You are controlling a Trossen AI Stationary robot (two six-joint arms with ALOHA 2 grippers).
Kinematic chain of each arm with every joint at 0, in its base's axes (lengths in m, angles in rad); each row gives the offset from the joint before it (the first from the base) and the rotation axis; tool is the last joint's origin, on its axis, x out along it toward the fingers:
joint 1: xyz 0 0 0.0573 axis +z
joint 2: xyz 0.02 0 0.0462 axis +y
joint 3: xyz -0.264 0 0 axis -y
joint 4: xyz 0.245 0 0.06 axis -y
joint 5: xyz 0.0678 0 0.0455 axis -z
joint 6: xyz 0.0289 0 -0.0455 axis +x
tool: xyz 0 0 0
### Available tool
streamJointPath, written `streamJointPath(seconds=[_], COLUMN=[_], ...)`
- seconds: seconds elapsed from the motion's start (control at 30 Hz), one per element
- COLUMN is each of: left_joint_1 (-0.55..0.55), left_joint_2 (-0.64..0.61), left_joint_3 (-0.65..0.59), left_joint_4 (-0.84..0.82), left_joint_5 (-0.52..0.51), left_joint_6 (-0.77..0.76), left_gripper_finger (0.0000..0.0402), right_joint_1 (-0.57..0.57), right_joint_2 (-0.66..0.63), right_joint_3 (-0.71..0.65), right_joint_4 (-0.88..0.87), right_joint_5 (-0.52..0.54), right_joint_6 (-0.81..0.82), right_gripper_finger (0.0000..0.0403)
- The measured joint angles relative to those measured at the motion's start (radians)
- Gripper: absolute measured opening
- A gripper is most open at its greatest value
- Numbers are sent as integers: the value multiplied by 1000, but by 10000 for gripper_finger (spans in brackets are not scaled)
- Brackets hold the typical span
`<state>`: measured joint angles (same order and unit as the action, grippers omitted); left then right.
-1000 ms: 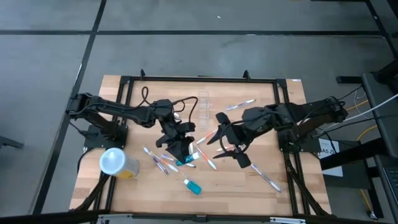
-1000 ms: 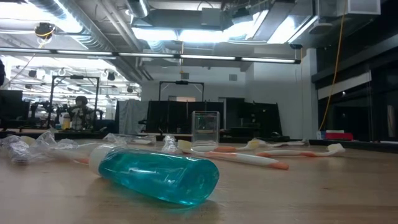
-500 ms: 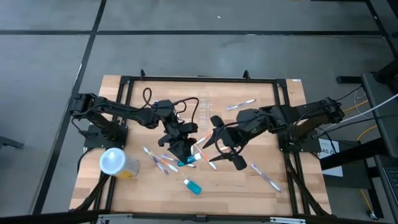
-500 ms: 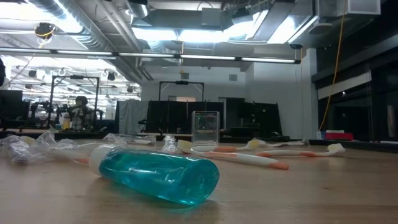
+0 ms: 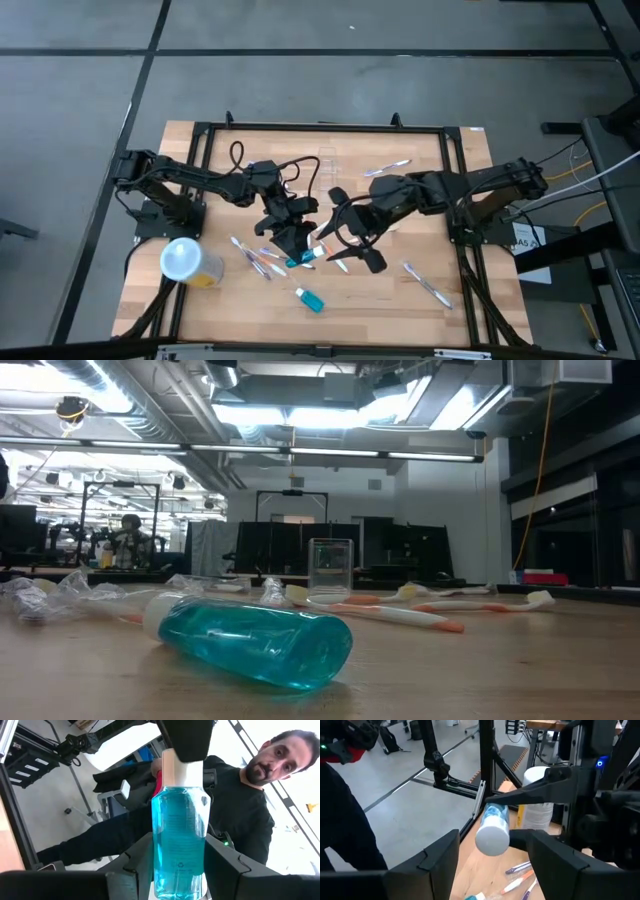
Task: Pick & Place toothbrushing station
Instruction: Put the blue mouthwash into the transparent organizer
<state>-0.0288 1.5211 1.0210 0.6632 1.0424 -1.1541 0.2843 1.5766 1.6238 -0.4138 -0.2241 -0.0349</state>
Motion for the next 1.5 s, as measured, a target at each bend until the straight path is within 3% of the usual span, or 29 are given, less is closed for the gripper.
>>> streamJointPath(seconds=[0.73,1.03,1.37,1.5], left_joint_1=[0,0,0,4], left_joint_2=[0,0,-1,-1], left_joint_3=[0,0,0,0], left_joint_4=[-1,-3,-5,-8], left_joint_5=[9,8,11,8], left_joint_6=[24,24,25,33], left_gripper_finger=[136,136,136,140], right_joint_1=[-4,-3,1,1], right_joint_2=[24,32,32,32], right_joint_3=[0,0,0,0], right_joint_4=[38,41,41,46], right_joint_5=[25,25,24,25], right_joint_6=[25,46,45,45], right_gripper_finger=[224,190,101,95])
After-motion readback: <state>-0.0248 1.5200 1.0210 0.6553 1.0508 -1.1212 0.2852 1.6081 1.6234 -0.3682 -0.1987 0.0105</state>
